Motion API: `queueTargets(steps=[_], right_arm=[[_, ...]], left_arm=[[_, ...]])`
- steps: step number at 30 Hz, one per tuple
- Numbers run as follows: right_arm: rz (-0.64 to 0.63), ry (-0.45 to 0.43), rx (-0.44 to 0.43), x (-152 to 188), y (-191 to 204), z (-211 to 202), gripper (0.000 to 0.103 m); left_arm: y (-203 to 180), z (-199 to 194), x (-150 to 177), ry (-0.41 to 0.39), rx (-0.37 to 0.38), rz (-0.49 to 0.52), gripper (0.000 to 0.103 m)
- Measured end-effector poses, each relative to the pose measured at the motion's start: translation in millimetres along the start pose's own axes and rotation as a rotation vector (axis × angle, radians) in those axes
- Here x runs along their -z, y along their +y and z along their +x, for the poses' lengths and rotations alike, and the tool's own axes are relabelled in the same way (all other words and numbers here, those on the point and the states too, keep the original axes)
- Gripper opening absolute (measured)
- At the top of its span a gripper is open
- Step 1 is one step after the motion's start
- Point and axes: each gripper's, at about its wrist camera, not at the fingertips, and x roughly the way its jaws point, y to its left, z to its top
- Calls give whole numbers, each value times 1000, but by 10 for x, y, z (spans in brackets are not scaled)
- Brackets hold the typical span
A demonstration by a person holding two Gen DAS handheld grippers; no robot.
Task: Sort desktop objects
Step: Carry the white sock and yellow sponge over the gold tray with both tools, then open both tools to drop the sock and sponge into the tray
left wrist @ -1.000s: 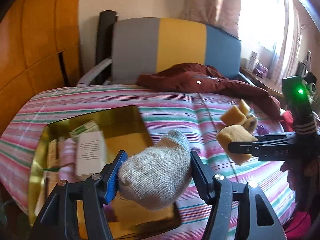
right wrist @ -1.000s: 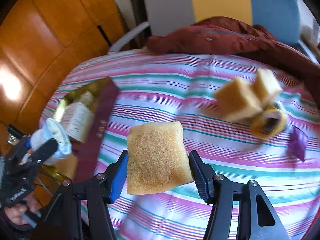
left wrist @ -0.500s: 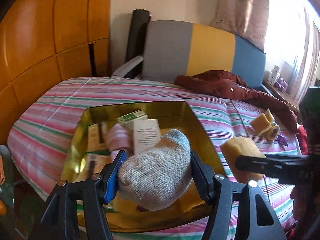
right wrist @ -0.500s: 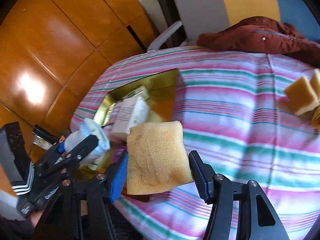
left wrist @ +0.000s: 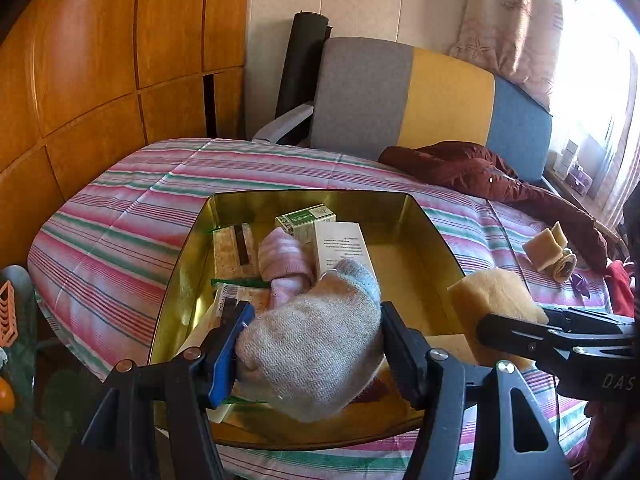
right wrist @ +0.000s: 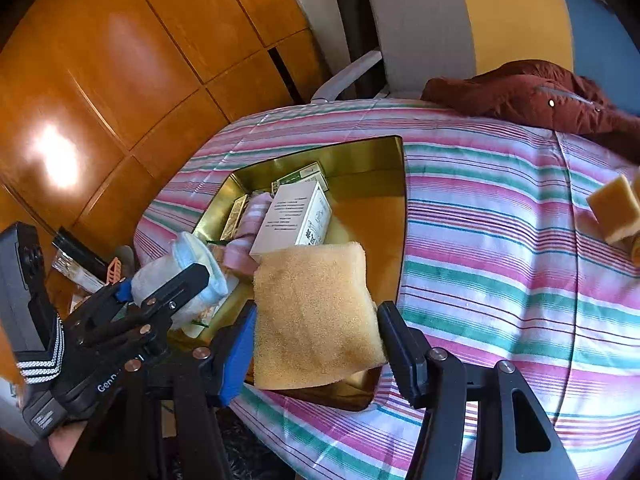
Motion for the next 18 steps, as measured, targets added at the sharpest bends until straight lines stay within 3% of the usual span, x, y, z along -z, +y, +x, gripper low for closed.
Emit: queueTargets(steps=[6, 18], right_arm=[[-13, 1, 55, -31, 46, 95, 60], [25, 16, 57, -3, -4, 206, 60]], left_arm=[[69, 112, 46, 18, -20, -13, 64], [112, 276, 80, 49, -14, -30, 64]])
